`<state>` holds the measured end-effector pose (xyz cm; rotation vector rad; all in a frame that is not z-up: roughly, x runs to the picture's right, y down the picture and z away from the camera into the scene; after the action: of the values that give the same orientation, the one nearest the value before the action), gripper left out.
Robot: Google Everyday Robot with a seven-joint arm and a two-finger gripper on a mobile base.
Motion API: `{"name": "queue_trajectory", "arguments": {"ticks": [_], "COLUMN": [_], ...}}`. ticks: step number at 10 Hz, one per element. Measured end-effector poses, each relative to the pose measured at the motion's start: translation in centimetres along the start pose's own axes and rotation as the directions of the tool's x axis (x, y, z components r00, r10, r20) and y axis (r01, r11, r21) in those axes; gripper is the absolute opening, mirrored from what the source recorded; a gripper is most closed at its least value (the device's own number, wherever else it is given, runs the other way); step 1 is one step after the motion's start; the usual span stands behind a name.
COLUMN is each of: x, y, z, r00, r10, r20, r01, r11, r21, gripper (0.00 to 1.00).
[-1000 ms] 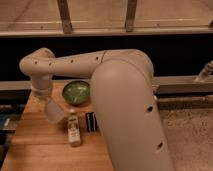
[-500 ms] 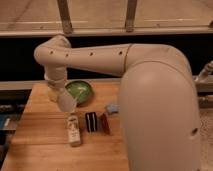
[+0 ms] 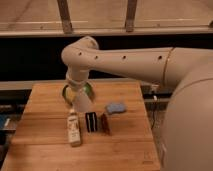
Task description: Place the ceramic cup over the eraser
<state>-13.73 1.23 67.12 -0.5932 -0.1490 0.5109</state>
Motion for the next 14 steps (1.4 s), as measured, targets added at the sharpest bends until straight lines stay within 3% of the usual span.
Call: {"name": "queue_trajectory", "arguments": {"ticks": [4, 8, 14], "x": [1.1, 4.7, 6.0], "y": [-0.6, 0.8, 2.5], "z": [-2.2, -1.6, -0.5], "r00": [0.999, 0.994, 0.992], "r10": [0.049, 0.104, 0.123], "r20": [0.005, 0.013, 0.024], "r01": [-0.049, -0.104, -0.124], "r11": [0.998, 0.994, 0.992], "r21": [0.03, 0.029, 0.021], "gripper": [0.0, 0.0, 0.0]}}
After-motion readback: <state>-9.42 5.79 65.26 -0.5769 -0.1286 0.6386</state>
